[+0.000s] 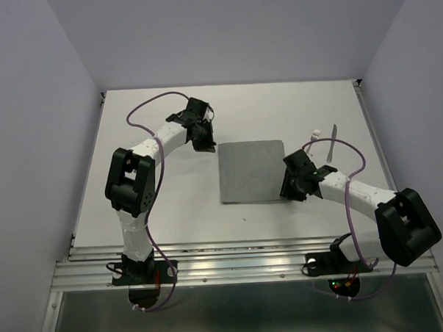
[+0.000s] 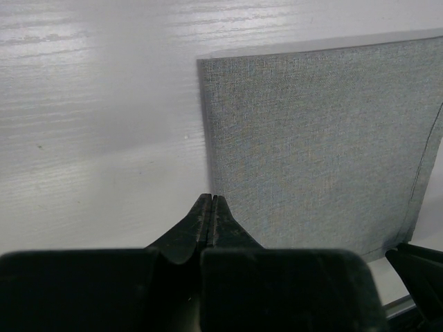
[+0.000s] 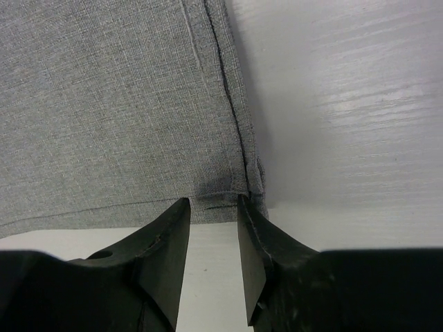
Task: Fold the napkin into a case and place the utensils inside
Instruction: Pick up the square-folded napkin from the center of the board.
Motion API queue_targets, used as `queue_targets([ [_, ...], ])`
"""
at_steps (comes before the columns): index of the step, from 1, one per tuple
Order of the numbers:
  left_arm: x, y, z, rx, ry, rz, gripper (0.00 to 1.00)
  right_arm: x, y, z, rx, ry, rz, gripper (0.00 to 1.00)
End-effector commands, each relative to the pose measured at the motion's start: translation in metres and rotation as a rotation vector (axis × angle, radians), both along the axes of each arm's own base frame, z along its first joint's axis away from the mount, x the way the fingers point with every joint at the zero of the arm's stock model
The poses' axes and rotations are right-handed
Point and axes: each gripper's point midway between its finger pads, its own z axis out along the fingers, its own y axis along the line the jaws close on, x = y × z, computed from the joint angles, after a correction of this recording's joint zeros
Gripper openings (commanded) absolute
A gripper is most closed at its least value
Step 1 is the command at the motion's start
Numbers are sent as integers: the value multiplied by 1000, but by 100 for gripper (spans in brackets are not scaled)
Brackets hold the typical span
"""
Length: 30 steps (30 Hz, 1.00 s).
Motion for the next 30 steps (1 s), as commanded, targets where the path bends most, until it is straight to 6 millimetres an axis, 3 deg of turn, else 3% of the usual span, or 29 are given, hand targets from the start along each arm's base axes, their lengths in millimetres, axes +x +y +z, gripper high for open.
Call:
queue_targets([
  [1,6,-5,9,-16,-22,-6,0,5,-3,1,-19,-29,-17,40],
  [13,4,-6,6,-13,-11,-9,0,9,-13,21,-32,-100,-65,39],
  [19,3,-8,6,-13,-13,-14,0,4,-15,3,-61,-41,-60,38],
  [30,2,-9,3,-12,-5,-15,0,3,-11,-7,-57,-20,-43,36],
])
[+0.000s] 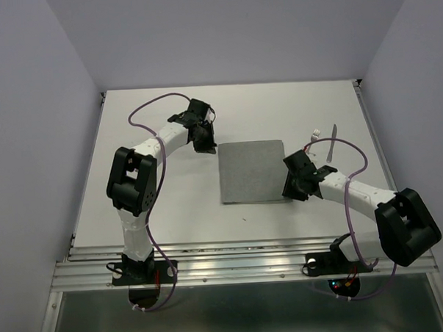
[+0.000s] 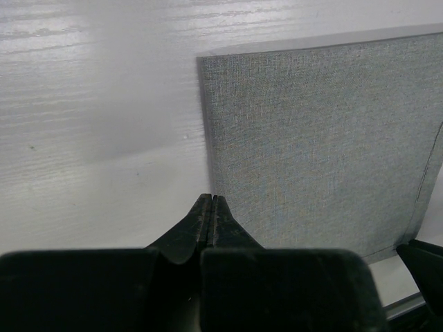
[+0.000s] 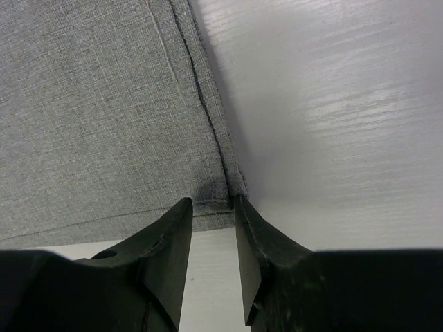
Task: Fold the napkin into a case and place the utensils inside
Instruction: Pick up the square-folded napkin from the center of the board.
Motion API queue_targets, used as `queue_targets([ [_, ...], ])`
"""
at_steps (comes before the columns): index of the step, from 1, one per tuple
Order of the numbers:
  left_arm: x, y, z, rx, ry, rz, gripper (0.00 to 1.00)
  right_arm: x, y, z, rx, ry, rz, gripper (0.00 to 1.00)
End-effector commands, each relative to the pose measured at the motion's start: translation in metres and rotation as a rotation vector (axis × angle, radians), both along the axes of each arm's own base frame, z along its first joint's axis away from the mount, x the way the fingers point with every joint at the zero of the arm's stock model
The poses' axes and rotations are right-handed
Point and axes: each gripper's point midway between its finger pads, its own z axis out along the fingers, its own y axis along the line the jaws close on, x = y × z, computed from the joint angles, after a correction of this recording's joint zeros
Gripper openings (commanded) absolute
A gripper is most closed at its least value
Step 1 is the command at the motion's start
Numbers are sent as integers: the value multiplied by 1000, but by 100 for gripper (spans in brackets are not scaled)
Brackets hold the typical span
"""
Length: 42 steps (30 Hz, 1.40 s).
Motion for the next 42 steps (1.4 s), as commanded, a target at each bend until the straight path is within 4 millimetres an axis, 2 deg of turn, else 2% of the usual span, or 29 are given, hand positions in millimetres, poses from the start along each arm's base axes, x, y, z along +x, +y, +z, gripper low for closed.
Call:
queue_targets([
  [1,3,-8,10,-18,-20,-12,0,2,1,-6,-4,-1,-6,35],
  [9,1,-7,9,-13,-19,-16,0,3,4,-8,5,3,2,33],
  [16,0,-7,10,-15,-23,-13,0,5,6,-1,15,-8,9,12],
  [19,0,-6,11,-14,-27,-14,0,7,8,7,21,-15,11,8],
  [28,1,-5,12,-8,-32,-13,0,13,11,29,32,-52,31,1],
  [37,2,-5,12,-7,-35,-13,0,26,19,38,41,-76,61,1],
  [42,4,-6,15,-2,-39,-20,0,39,39,52,92,-109,110,1],
])
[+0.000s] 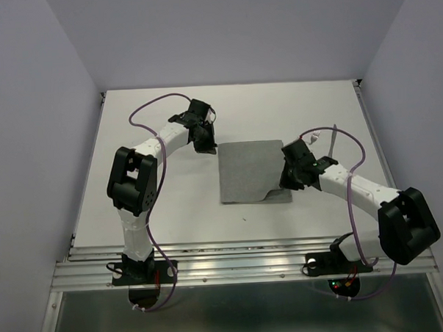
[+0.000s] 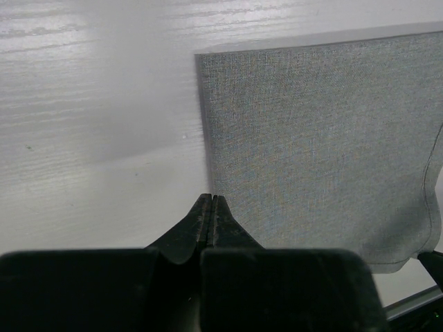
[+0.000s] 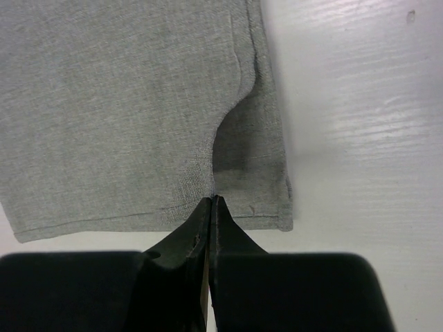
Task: Fold the napkin into a case and place the utensils inside
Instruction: Pick up the square-folded napkin from the center of the board, then fold the top corner of the square-folded napkin at the center of the board.
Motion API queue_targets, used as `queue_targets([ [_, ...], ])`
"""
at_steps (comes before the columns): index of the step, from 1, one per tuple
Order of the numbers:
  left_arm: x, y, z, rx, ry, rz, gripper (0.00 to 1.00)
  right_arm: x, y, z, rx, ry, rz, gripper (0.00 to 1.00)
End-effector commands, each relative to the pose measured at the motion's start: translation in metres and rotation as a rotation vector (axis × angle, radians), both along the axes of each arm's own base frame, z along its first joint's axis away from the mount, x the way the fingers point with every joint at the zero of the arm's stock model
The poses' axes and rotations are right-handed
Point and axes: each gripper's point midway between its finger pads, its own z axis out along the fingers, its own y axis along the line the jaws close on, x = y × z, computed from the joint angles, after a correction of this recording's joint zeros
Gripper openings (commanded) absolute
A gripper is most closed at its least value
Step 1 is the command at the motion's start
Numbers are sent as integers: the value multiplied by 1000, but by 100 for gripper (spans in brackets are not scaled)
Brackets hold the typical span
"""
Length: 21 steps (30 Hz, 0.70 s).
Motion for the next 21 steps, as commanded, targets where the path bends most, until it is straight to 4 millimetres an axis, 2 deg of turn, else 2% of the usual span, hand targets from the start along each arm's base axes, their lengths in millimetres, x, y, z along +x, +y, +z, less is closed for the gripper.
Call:
queue_targets([
  [1,6,-4,18,-2,-42,-18,0,21,24,24,55,-67,60,1],
  [3,7,-2,20,10,-49,-14,0,28,32,30,58,-86,83,1],
  [6,9,3,26,21,-63,-5,0,40,41,29,57,-91,112,1],
  [7,9,4,29,17,-68,-3,0,47,49,37,69,-114,130,1],
  [14,16,20,36,18,-66,28,0,92,84,44,125,-170,169,1],
  [15,16,21,35,22,-58,31,0,100,95,52,143,-189,184,1],
  [16,16,23,35,26,-58,36,0,106,100,45,143,-181,185,1],
  [18,16,25,37,28,-60,43,0,119,111,52,167,-202,195,1],
  [19,15,27,36,31,-58,49,0,123,114,44,165,-189,197,1],
  [21,14,31,36,34,-58,62,0,135,123,50,181,-210,208,1],
])
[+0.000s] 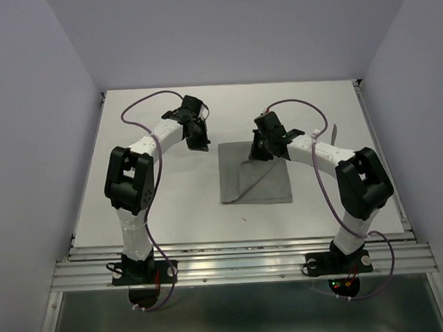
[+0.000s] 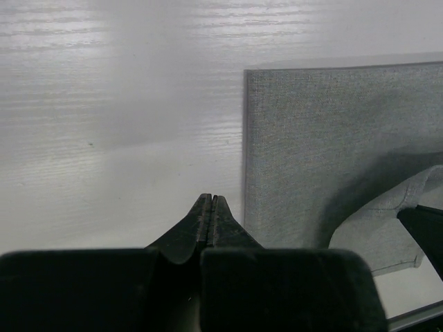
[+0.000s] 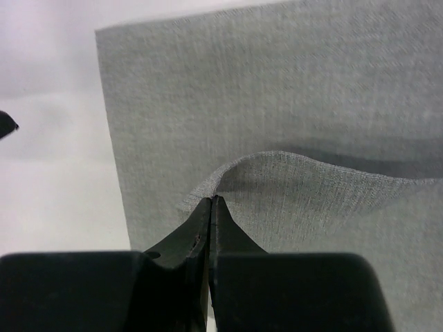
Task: Fold the napkin into a case and place the utensils inside
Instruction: Fold the top corner of the square-folded napkin at the center of the board.
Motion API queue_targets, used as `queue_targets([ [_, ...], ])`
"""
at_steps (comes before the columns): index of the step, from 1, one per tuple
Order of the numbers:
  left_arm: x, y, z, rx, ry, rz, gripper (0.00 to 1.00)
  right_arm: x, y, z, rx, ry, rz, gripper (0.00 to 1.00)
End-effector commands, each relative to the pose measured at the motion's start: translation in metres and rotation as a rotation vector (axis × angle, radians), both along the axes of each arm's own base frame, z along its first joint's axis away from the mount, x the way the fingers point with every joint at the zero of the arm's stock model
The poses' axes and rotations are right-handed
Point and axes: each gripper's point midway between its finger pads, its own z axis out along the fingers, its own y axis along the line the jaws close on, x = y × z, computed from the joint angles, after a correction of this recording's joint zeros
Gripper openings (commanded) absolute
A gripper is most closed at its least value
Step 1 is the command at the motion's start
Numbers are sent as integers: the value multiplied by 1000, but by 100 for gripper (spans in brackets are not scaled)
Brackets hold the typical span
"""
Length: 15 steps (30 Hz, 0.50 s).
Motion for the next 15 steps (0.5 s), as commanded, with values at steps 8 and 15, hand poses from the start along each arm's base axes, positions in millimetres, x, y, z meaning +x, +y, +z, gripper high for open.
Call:
queue_targets([
  [8,-1,16,28,1,-52,37,0,48,61,18,122,-80,99,1],
  [15,-6,18,30,-1,-52,43,0,62,75,18,132,-95,106,1],
])
